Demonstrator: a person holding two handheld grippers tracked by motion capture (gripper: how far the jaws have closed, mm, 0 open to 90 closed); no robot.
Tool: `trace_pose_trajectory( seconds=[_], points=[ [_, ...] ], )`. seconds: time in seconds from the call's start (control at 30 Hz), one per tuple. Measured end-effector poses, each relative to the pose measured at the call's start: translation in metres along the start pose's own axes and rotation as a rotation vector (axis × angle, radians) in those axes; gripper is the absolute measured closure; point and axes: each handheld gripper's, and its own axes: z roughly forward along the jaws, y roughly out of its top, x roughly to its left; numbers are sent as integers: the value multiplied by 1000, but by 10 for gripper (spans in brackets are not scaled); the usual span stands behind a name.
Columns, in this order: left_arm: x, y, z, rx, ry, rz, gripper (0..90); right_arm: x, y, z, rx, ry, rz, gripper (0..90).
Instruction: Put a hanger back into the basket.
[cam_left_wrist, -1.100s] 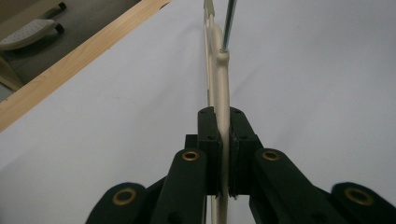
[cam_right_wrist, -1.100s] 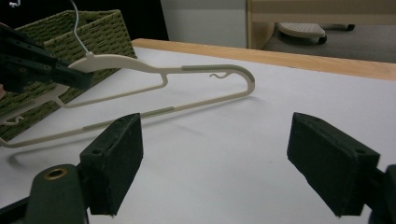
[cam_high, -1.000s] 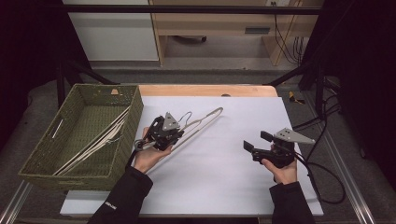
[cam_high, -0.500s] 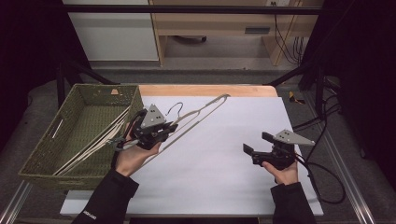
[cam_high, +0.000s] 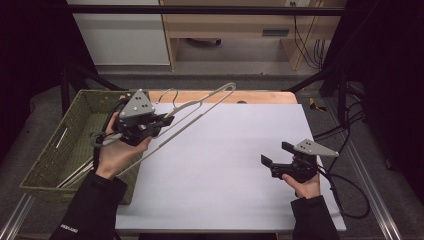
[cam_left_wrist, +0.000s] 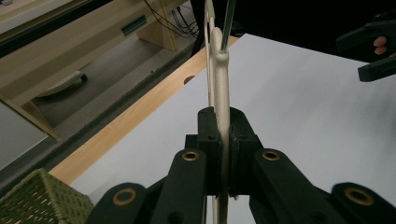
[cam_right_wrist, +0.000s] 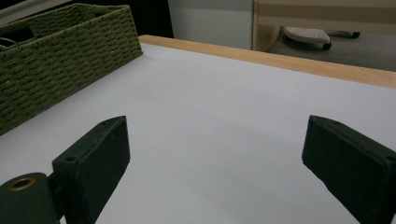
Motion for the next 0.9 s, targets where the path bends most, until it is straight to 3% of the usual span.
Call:
trace_pose_trajectory(
  seconds=[0.13,0.23,0.33,0.37,0.4,0.5,0.9],
  points=[
    [11,0,-9,0,8,-14,857,0,0,0,1,-1,-1,81],
    [27,-3,-19,0,10,-32,857,0,0,1,2,-3,-2,82],
    [35,-6,-22,0,8,-34,856,0,0,1,5,-4,-2,82],
    [45,-11,-27,-2,9,-36,856,0,0,1,5,-4,-3,81],
    [45,-11,-27,-2,9,-36,856,0,0,1,5,-4,-3,81],
    [60,-20,-37,-7,39,-44,857,0,0,0,5,-5,-1,81],
    [84,-45,-54,20,109,-45,856,0,-1,1,11,-3,-7,80]
  ],
)
